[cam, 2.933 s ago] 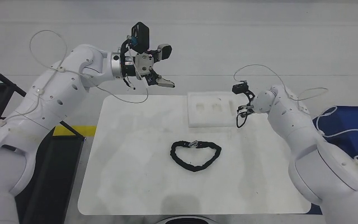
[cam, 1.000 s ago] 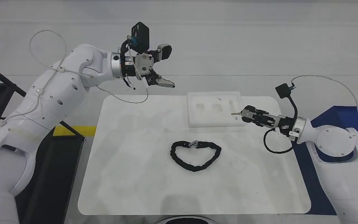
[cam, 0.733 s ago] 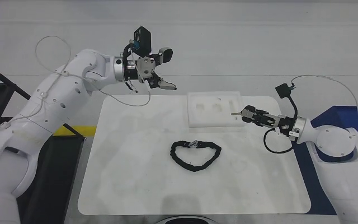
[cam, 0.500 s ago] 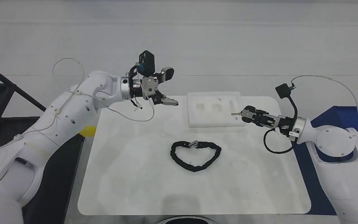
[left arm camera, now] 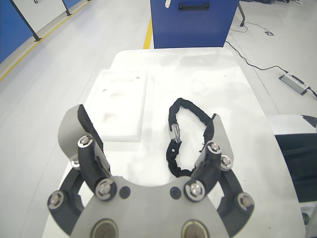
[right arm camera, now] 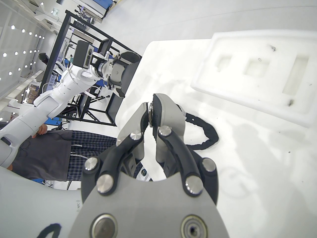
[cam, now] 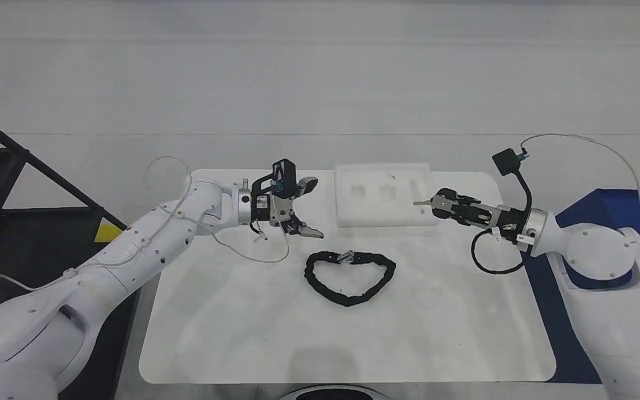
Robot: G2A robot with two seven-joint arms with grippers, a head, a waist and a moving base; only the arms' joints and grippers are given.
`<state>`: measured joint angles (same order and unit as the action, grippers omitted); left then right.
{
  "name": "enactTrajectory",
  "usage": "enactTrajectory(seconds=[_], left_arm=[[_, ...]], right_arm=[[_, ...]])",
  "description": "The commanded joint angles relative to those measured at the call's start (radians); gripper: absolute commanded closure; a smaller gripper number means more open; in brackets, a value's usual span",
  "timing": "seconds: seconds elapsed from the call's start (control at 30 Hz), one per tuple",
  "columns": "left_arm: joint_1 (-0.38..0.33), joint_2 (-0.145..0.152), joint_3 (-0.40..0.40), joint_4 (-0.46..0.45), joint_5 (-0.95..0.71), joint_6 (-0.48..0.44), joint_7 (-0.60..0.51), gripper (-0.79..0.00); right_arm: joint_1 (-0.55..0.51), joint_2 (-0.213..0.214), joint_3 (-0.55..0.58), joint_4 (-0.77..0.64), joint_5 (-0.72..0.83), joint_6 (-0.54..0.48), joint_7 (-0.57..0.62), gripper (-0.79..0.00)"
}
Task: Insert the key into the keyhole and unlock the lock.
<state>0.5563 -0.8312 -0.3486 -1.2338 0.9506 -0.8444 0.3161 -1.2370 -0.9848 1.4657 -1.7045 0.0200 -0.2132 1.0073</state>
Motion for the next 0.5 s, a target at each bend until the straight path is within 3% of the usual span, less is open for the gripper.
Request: enactTrajectory(seconds=[0.0, 0.1, 0.47], left_arm=[[0.002, -0.018, 0.006, 0.025, 0.013, -0.013, 0.003, -0.785], [0.004, -0.041, 0.012, 0.058, 0.035, -0.041, 0.041, -0.785], [0.004, -0.041, 0.012, 0.058, 0.035, -0.041, 0.041, -0.785]], right_arm=[[0.0, 0.0, 0.0, 0.0, 0.0, 0.0, 0.0, 0.0], [0.0, 0.0, 0.0, 0.0, 0.0, 0.0, 0.0, 0.0], [0.0, 0.0, 0.0, 0.0, 0.0, 0.0, 0.0, 0.0]])
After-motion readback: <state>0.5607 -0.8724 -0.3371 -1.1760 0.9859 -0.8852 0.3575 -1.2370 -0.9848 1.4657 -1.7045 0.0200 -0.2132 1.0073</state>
